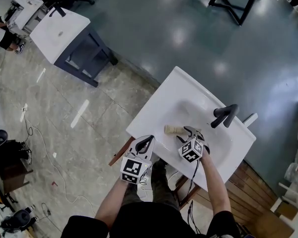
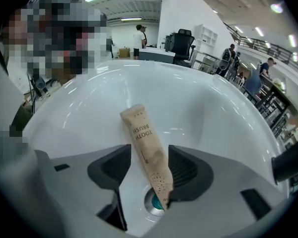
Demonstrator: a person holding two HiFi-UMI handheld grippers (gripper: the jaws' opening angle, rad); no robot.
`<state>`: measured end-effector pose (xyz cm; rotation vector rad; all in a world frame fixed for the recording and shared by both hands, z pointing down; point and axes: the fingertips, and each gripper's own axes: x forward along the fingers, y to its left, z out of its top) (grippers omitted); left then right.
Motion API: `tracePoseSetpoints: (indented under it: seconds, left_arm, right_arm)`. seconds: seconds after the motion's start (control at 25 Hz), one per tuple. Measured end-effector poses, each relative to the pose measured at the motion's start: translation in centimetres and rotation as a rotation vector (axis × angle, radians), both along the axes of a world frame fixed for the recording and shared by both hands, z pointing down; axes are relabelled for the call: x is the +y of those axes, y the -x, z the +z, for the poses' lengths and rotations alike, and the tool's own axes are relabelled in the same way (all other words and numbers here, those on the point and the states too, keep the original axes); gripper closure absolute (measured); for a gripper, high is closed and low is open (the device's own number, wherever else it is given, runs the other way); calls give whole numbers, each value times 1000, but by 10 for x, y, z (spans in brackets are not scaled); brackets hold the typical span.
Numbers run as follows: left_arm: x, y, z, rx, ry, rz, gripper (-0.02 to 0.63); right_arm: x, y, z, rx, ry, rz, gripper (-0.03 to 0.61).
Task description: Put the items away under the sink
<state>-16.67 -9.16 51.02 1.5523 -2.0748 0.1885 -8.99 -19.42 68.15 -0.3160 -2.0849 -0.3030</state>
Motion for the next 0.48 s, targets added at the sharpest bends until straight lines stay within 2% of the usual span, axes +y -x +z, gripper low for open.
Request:
tracePoseSetpoints:
  seconds: [0.2,0.48]
  left_arm:
    - [1,-2,3,29,-1,-13,604]
    - [5,-1,5,32,4,-23,604]
  right_arm:
    - [3,0,13,30,-32,-54,342]
    - [-2,5,23,37,-45,-26,342]
